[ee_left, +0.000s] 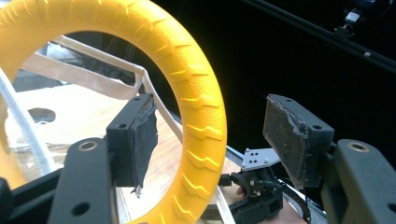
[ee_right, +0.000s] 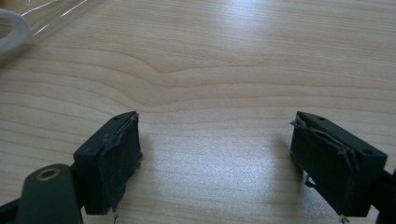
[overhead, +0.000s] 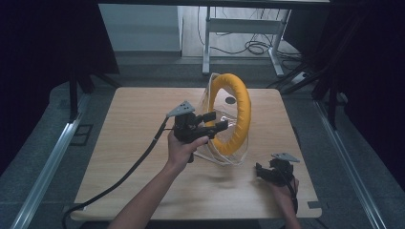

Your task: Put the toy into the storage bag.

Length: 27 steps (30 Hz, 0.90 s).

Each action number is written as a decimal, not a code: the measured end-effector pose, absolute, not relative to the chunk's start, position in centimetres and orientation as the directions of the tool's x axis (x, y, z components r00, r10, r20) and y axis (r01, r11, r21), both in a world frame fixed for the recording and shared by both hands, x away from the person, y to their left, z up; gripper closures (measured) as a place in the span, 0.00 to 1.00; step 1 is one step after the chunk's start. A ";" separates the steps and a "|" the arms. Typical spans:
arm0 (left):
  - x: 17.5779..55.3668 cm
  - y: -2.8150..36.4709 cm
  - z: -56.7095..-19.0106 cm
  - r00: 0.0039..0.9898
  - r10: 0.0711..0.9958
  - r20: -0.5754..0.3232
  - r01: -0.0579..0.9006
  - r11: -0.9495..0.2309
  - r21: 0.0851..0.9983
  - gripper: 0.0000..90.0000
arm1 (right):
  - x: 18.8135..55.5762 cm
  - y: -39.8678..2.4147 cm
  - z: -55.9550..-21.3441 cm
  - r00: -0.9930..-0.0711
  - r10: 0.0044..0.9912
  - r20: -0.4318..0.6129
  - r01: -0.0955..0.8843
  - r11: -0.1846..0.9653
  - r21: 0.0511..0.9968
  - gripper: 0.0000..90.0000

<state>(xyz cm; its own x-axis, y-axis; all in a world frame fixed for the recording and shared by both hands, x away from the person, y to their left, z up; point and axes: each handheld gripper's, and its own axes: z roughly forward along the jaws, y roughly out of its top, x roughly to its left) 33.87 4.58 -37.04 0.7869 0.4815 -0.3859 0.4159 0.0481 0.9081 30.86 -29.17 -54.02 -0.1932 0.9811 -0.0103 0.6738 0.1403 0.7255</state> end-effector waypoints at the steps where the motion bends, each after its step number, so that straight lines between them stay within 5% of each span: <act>1: 33.8 4.8 -37.0 0.786 0.486 -0.382 0.414 0.045 0.909 0.39 | 30.9 -29.2 -54.0 -0.193 0.981 -0.010 0.674 0.140 0.726 0.18; 27: 30.8 14.4 -41.5 0.704 0.578 -0.414 0.463 0.068 0.883 0.40 | 30.9 -29.1 -54.0 -0.181 0.984 -0.002 0.676 0.126 0.726 0.18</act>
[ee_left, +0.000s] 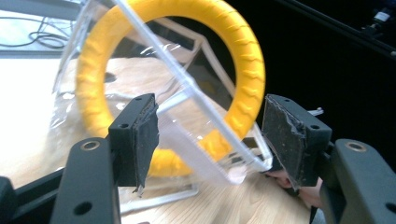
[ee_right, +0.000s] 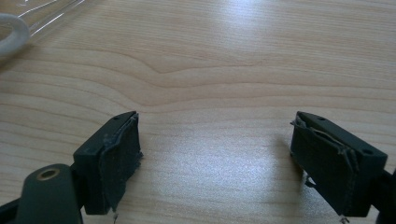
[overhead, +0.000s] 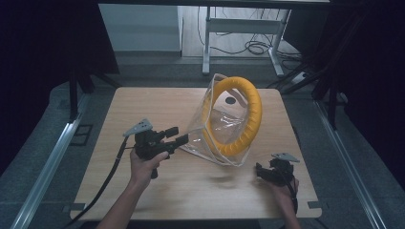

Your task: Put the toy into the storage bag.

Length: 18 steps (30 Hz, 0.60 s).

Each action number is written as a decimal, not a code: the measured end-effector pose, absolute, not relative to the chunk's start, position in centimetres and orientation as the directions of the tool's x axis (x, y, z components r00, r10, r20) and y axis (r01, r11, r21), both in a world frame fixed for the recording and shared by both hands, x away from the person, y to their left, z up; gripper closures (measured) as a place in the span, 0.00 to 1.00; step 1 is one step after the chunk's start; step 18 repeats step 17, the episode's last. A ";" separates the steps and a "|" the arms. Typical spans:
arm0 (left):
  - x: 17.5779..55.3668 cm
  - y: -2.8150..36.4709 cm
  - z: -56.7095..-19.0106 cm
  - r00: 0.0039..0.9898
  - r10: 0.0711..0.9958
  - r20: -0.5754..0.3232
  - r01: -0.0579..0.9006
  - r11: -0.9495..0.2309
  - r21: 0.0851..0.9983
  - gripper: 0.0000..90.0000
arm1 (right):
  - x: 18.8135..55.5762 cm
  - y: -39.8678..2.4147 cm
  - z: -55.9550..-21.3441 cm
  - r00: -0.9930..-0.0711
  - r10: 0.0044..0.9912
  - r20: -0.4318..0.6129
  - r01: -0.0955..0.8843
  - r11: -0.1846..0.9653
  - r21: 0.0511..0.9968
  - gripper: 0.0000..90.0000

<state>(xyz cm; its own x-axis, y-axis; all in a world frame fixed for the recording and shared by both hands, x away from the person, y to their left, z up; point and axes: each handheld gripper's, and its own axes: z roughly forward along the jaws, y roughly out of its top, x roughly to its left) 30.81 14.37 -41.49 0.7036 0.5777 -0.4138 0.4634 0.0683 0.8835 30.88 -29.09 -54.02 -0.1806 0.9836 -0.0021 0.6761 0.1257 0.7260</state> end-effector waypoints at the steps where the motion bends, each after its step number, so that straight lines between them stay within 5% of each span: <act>1: 30.8 14.6 -41.7 0.702 0.582 -0.409 0.469 0.055 0.882 0.40 | 30.9 -29.1 -54.0 -0.180 0.984 -0.002 0.676 0.125 0.726 0.18; 18: 30.6 15.5 -42.1 0.692 0.602 -0.399 0.467 0.049 0.883 0.40 | 30.9 -29.1 -54.0 -0.179 0.984 -0.003 0.676 0.125 0.726 0.18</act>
